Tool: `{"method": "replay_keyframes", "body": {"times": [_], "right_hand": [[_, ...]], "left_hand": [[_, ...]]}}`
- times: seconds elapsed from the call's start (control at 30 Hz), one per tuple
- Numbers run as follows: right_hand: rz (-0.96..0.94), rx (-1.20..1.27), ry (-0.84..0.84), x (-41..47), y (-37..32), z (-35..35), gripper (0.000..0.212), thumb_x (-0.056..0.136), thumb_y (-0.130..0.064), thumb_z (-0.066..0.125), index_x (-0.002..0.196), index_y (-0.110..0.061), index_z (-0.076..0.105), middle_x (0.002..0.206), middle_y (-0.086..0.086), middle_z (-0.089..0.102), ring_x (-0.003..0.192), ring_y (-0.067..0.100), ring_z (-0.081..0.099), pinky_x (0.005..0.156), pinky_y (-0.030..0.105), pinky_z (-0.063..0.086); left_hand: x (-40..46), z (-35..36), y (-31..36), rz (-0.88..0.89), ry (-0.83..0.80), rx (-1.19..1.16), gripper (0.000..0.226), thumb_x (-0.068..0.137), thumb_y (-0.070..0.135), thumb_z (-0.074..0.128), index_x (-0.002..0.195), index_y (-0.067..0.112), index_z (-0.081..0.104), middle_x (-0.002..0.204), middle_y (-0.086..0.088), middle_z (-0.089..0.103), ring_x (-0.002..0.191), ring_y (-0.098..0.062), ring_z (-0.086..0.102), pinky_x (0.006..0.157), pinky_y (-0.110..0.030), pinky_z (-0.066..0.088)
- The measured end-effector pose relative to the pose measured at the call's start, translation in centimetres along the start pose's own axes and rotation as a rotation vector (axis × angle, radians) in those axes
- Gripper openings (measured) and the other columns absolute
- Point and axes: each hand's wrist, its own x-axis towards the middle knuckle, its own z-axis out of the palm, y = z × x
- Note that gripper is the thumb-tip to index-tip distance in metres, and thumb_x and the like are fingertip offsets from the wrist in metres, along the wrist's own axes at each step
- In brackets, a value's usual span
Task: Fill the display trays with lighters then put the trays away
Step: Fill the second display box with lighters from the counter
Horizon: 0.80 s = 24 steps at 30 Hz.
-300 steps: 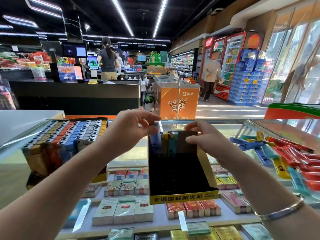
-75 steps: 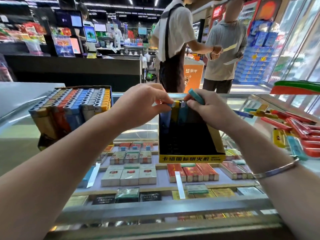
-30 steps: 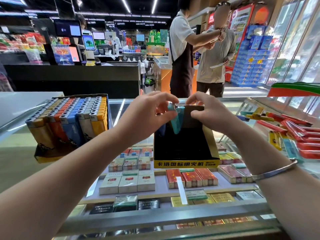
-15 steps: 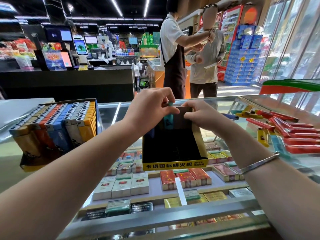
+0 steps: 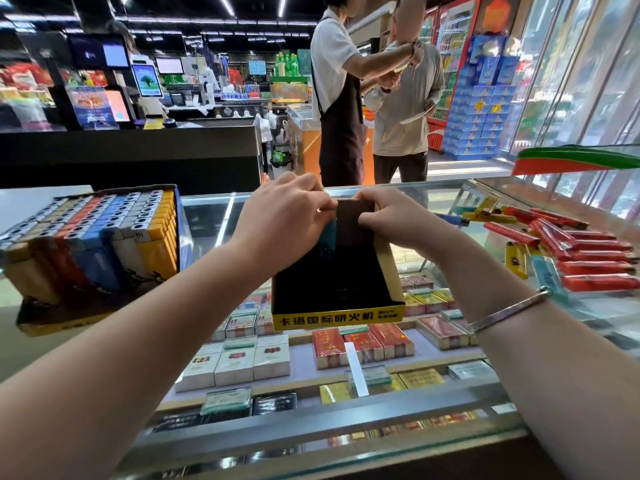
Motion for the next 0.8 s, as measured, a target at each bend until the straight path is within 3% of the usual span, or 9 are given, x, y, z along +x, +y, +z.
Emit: {"method": "replay_keyframes", "body": {"times": [0.23, 0.37, 0.43, 0.53, 0.6, 0.7, 0.8], "right_hand": [[0.013, -0.012, 0.014, 0.0, -0.1, 0.1, 0.024, 0.079, 0.007, 0.043, 0.088, -0.009, 0.058, 0.079, 0.005, 0.053, 0.074, 0.014, 0.051, 0.06, 0.025, 0.039], [0.016, -0.042, -0.007, -0.1, 0.0, -0.2, 0.025, 0.077, 0.008, 0.042, 0.088, -0.008, 0.058, 0.08, 0.008, 0.054, 0.078, 0.019, 0.052, 0.061, 0.026, 0.042], [0.024, -0.05, -0.038, -0.3, -0.1, -0.6, 0.023, 0.08, 0.006, 0.044, 0.088, -0.01, 0.057, 0.081, 0.008, 0.054, 0.076, 0.02, 0.054, 0.056, 0.021, 0.045], [0.042, -0.005, -0.045, -0.8, -0.3, -1.9, 0.017, 0.087, -0.005, 0.051, 0.088, -0.02, 0.058, 0.083, 0.004, 0.059, 0.069, 0.013, 0.057, 0.048, 0.016, 0.046], [0.037, -0.016, 0.071, -1.2, -0.2, -3.1, 0.008, 0.088, -0.014, 0.055, 0.087, -0.019, 0.06, 0.078, 0.003, 0.061, 0.063, 0.011, 0.059, 0.048, 0.02, 0.047], [0.123, -0.318, 0.343, -1.6, 1.0, -5.0, 0.01, 0.085, -0.016, 0.058, 0.086, -0.007, 0.062, 0.076, 0.006, 0.06, 0.073, 0.023, 0.061, 0.064, 0.037, 0.054], [0.44, -0.506, 0.366, -2.6, 2.5, -7.0, 0.017, 0.084, -0.013, 0.059, 0.095, -0.001, 0.061, 0.092, 0.019, 0.062, 0.088, 0.035, 0.06, 0.081, 0.047, 0.052]], "left_hand": [[-0.7, 0.0, 0.0, -0.072, -0.012, -0.024, 0.025, 0.091, 0.026, 0.055, 0.111, 0.02, 0.067, 0.101, 0.004, 0.064, 0.096, -0.017, 0.053, 0.071, -0.024, 0.034], [-1.3, 0.6, -0.1, -0.162, -0.168, -0.131, 0.043, 0.09, 0.03, 0.054, 0.132, 0.025, 0.049, 0.129, 0.002, 0.046, 0.121, -0.018, 0.036, 0.091, -0.031, 0.036], [-1.9, 0.7, -0.1, -0.209, -0.241, -0.227, 0.052, 0.087, 0.033, 0.057, 0.137, 0.029, 0.041, 0.141, 0.004, 0.031, 0.13, -0.019, 0.026, 0.104, -0.036, 0.029], [-2.6, 0.5, 0.2, -0.316, -0.163, -0.507, 0.052, 0.085, 0.027, 0.063, 0.134, 0.028, 0.045, 0.141, 0.008, 0.027, 0.131, -0.015, 0.027, 0.109, -0.036, 0.027], [-2.9, 0.6, 0.5, -0.353, -0.119, -0.577, 0.051, 0.084, 0.022, 0.064, 0.131, 0.025, 0.047, 0.142, 0.005, 0.028, 0.132, -0.014, 0.027, 0.11, -0.036, 0.027], [-3.2, 0.9, 0.8, -0.345, -0.112, -0.566, 0.049, 0.083, 0.018, 0.064, 0.128, 0.024, 0.048, 0.142, 0.005, 0.027, 0.133, -0.015, 0.024, 0.108, -0.031, 0.024], [-3.2, 1.1, 0.8, -0.342, -0.101, -0.591, 0.044, 0.082, 0.015, 0.063, 0.123, 0.026, 0.052, 0.138, 0.007, 0.03, 0.131, -0.013, 0.025, 0.104, -0.027, 0.022]]}}
